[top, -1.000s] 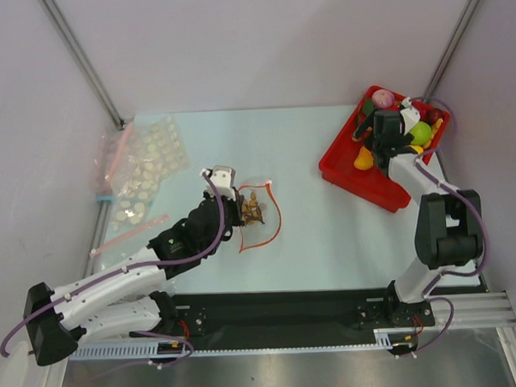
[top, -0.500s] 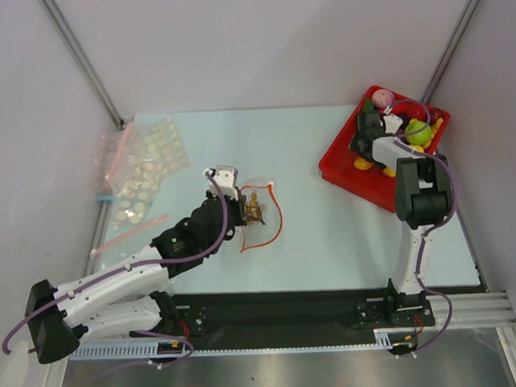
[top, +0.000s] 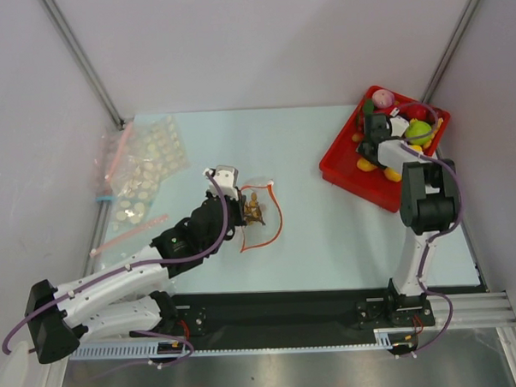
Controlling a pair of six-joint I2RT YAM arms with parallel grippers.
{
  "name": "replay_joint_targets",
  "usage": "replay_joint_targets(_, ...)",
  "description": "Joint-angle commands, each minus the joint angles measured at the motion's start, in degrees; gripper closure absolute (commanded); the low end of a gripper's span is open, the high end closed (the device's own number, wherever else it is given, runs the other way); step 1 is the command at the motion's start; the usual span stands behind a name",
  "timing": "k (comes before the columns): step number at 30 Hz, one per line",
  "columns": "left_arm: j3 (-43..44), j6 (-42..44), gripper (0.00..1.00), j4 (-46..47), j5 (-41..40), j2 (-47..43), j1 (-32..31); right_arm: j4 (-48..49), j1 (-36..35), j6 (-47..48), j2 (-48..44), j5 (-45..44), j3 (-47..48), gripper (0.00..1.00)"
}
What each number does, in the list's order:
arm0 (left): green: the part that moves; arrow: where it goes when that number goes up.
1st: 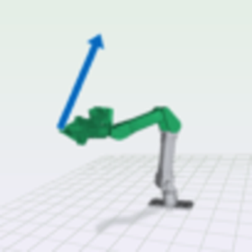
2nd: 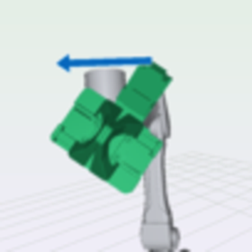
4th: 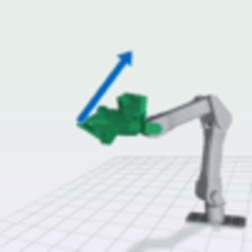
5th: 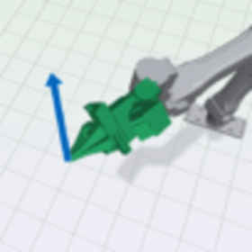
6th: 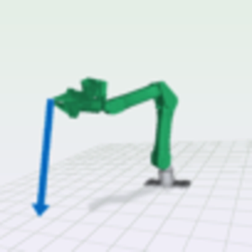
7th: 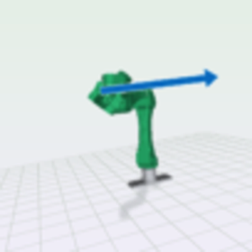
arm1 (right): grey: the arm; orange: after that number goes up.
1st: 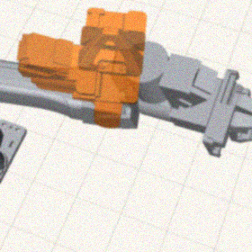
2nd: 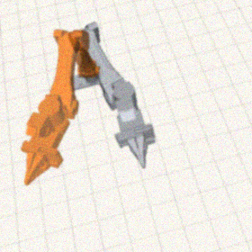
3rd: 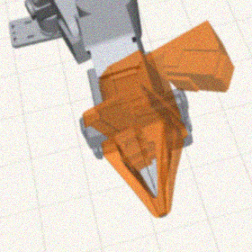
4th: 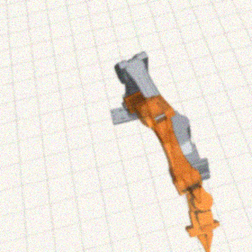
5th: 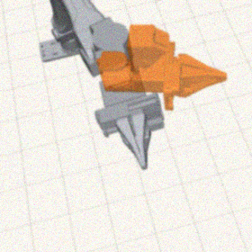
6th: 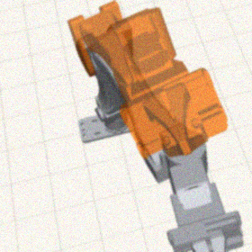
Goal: Place the food in the zip-top bag and seal the zipper
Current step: Pick up the fake fruit from the bin, then place the fake fruit in the zipper food storage bag.
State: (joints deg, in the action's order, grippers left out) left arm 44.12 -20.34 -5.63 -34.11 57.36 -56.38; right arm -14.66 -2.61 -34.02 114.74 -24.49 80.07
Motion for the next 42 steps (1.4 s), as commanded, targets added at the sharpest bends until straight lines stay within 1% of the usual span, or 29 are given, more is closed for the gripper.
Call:
replay_joint_targets(1, 1.14, 0.83, 1.0, 1.41, -0.08, 0.12, 0.31, 3.67, -2.13, 1.15, -10.56, 2.69, -1.84, 0.56)
replay_joint_targets(4, 1.58, 0.74, 1.0, 0.97, 0.18, 0.56, 0.31, 4.11, -4.24, 2.73, -15.66, 5.23, -3.6, 0.57)
replay_joint_targets(9, 1.76, 0.74, 1.0, 0.79, 0.88, 0.56, 0.31, 3.06, -9.68, 6.06, -23.06, 10.24, -5.8, 0.58)
replay_joint_targets(11, 1.85, 1.09, 1.0, 0.79, 1.23, 0.56, 0.31, 3.75, -13.46, 7.12, -26.3, 12.35, -7.38, 0.59)
replay_joint_targets(14, 1.85, 1.71, 1.0, 0.8, 1.5, 0.73, 0.39, 4.54, -20.31, 7.56, -34.63, 16.57, -11.5, 0.6)
replay_joint_targets(15, 1.94, 1.97, 1.0, 0.79, 1.24, 0.91, 0.22, 5.07, -22.07, 8.0, -36.32, 16.75, -12.56, 0.6)
replay_joint_targets(16, 2.11, 1.97, 1.0, 0.71, 1.15, 1.26, 0.3, 5.42, -26.17, 8.18, -37.91, 16.67, -13.7, 0.6)
replay_joint_targets(17, 2.29, 2.06, 1.0, 0.53, 0.89, 1.43, 0.31, 6.04, -28.04, 8.44, -39.84, 16.76, -14.93, 0.6)
replay_joint_targets(19, 2.64, 2.06, 1.0, 0.0, 0.54, 1.87, 0.31, 9.28, -31.3, 9.23, -44.93, 17.54, -20.03, 0.6)
replay_joint_targets(20, 2.64, 1.97, 1.0, 0.09, 0.19, 1.87, 0.31, 11.29, -33.23, 9.5, -46.69, 20.42, -22.48, 0.6)
replay_joint_targets(21, 2.64, 1.79, 1.0, 0.09, -0.08, 1.87, 0.31, 15.84, -33.94, 9.67, -48.1, 22.1, -24.68, 0.59)
replay_joint_targets(22, 2.55, 1.71, 1.0, 0.09, -0.52, 1.87, 0.31, 18.15, -34.12, 10.02, -51.08, 23.86, -28.97, 0.59)
replay_joint_targets(23, 2.55, 1.79, 1.0, 0.09, -0.78, 1.7, 0.39, 20.52, -34.47, 10.55, -52.24, 28.75, -30.92, 0.59)
replay_joint_targets(24, 2.55, 1.88, 1.0, 0.0, -1.13, 1.7, 0.31, 24.11, -34.74, 10.81, -53.38, 29.84, -32.42, 0.59)
replay_joint_targets(25, 2.46, 1.88, 1.0, -0.08, -1.83, 1.61, 0.31, 25.19, -34.92, 11.08, -54.96, 30.46, -34.87, 0.59)
replay_joint_targets(26, 2.46, 2.05, 1.0, -0.08, -2.01, 1.52, 0.31, 27.38, -35.44, 11.34, -55.76, 31.25, -35.94, 0.6)
replay_joint_targets(29, 2.11, 2.23, 1.0, -0.17, -3.68, 1.08, 0.31, 29.59, -36.14, 11.78, -56.9, 33.62, -38.23, 0.64)
replay_joint_targets(33, 1.5, 2.58, 1.0, 0.35, -5.7, 0.38, 0.31, 32.76, -37.73, 11.78, -56.12, 39.42, -38.5, 0.66)
replay_joint_targets(38, 1.32, 1.44, 1.0, 0.44, -8.25, 0.12, 0.39, 31.79, -41.07, 12.4, -53.22, 40.58, -37.53, 0.66)
replay_joint_targets(42, 0.88, 0.65, 1.0, 0.79, -8.78, -0.58, 0.31, 34.16, -42.74, 11.7, -50.06, 41.1, -37.8, 0.65)
